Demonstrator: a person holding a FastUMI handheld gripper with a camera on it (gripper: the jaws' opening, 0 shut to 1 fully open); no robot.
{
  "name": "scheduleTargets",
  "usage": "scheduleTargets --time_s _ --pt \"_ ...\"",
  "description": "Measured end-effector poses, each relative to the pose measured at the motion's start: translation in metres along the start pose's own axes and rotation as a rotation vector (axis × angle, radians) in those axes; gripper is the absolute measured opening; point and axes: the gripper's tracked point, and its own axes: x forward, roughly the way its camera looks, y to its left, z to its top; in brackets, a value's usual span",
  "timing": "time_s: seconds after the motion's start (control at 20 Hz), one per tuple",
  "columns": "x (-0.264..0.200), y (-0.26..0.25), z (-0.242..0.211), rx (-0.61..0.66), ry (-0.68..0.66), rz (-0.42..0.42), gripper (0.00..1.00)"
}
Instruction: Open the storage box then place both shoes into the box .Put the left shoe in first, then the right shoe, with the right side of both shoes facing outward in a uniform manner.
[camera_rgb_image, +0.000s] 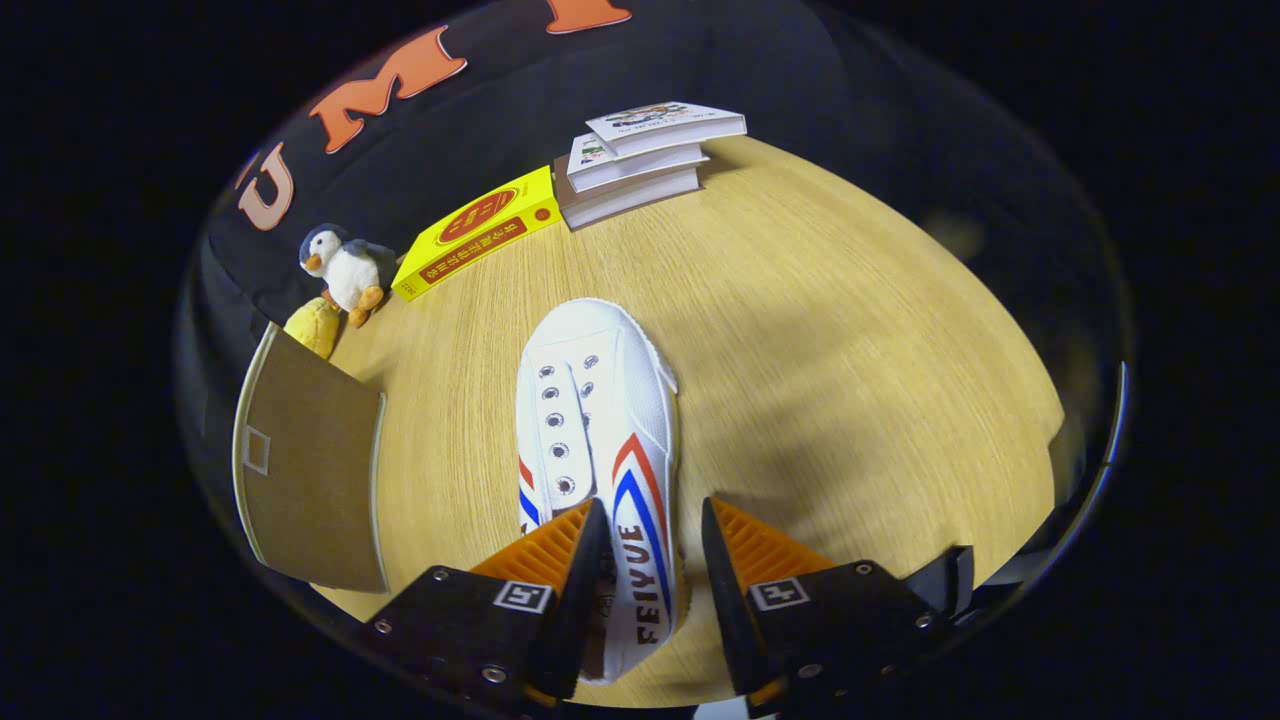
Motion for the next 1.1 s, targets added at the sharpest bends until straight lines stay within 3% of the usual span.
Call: scheduleTargets --time_s 0.4,0.55,0.75,1.1 --pt "-0.003 -0.006 0.005 0.087 -0.062 0.029 0.05" --pt "-0.012 0.004 0.006 0.111 -0.077 0.024 0.01" --pt "-0.032 0.031 0.014 0.159 -0.113 0.086 0.01" --pt "-0.091 0.117 0.027 0.156 -0.183 0.188 0.01"
